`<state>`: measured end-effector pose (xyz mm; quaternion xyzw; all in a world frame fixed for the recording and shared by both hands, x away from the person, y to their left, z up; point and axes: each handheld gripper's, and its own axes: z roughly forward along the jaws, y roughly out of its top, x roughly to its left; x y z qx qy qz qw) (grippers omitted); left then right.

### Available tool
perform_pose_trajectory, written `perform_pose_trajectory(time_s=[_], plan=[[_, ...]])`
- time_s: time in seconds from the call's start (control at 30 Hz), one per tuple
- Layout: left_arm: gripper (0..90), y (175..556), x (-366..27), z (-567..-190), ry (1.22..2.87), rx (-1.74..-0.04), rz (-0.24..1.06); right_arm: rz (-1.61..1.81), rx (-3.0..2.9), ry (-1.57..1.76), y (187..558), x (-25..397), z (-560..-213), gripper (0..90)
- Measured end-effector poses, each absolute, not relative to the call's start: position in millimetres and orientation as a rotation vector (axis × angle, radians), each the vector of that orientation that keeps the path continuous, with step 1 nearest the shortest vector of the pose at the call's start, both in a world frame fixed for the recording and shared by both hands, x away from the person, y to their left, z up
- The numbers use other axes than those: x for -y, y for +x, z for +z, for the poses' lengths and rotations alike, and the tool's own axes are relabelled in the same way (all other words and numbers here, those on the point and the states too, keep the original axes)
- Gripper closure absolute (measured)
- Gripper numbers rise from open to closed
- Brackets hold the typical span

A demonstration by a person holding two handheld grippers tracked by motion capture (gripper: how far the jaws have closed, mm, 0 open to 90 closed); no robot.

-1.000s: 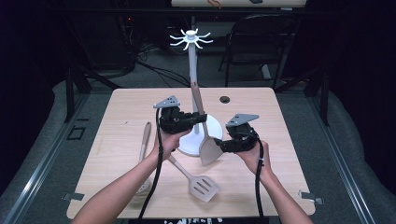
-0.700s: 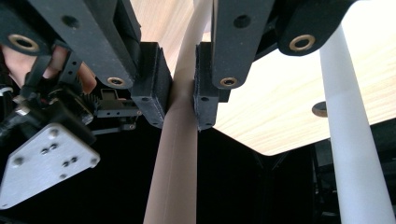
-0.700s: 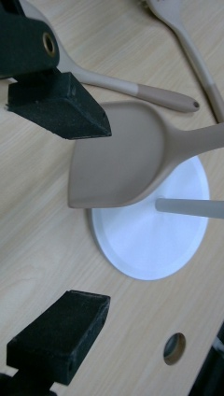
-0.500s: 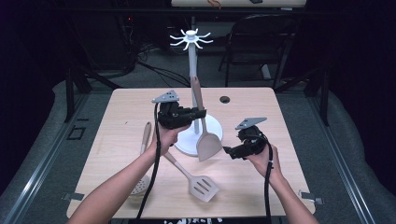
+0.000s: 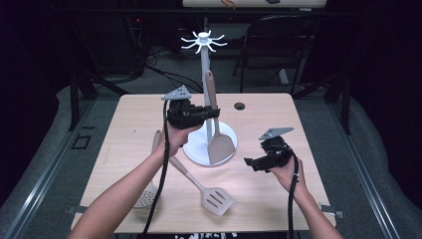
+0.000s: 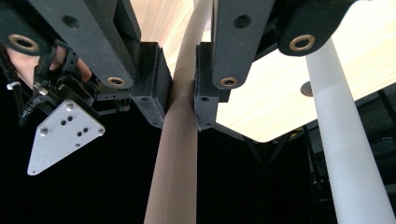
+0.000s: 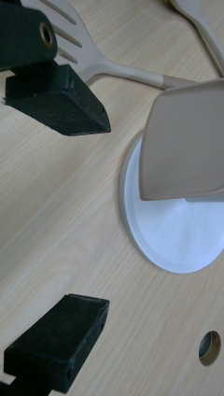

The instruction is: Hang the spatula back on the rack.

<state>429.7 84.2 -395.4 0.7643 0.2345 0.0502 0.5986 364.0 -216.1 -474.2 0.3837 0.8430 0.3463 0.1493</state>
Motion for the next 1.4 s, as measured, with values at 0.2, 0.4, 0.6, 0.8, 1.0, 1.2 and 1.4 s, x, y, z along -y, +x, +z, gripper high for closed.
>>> perform_pose_trajectory(time_s=[0.2, 0.4, 0.6, 0.8, 1.0, 1.2, 1.4], plan=[[77.1, 432.3, -81.4, -388.3, 1.765, -0.546, 0.128, 1.022, -2.424, 1.132, 366.4, 221.5, -475.3, 12.9], [77.1, 434.5, -77.2, -381.2, 1.766, -0.54, 0.142, 1.024, -2.425, 1.136, 366.9, 222.8, -476.1, 12.2], [77.1, 435.6, -74.3, -375.2, 1.76, -0.535, 0.149, 1.019, -2.423, 1.139, 367.1, 222.9, -476.0, 11.9], [77.1, 437.0, -71.9, -369.6, 1.765, -0.532, 0.152, 1.015, -2.433, 1.139, 366.8, 223.4, -475.6, 11.6], [77.1, 437.4, -69.1, -362.2, 1.752, -0.521, 0.155, 1.023, -2.434, 1.138, 367.0, 222.7, -475.8, 11.6], [77.1, 438.3, -68.5, -355.7, 1.746, -0.515, 0.158, 1.027, -2.436, 1.133, 366.3, 222.2, -475.1, 11.7], [77.1, 441.3, -68.2, -350.0, 1.745, -0.524, 0.149, 1.028, -2.431, 1.129, 366.1, 221.4, -474.8, 11.7]])
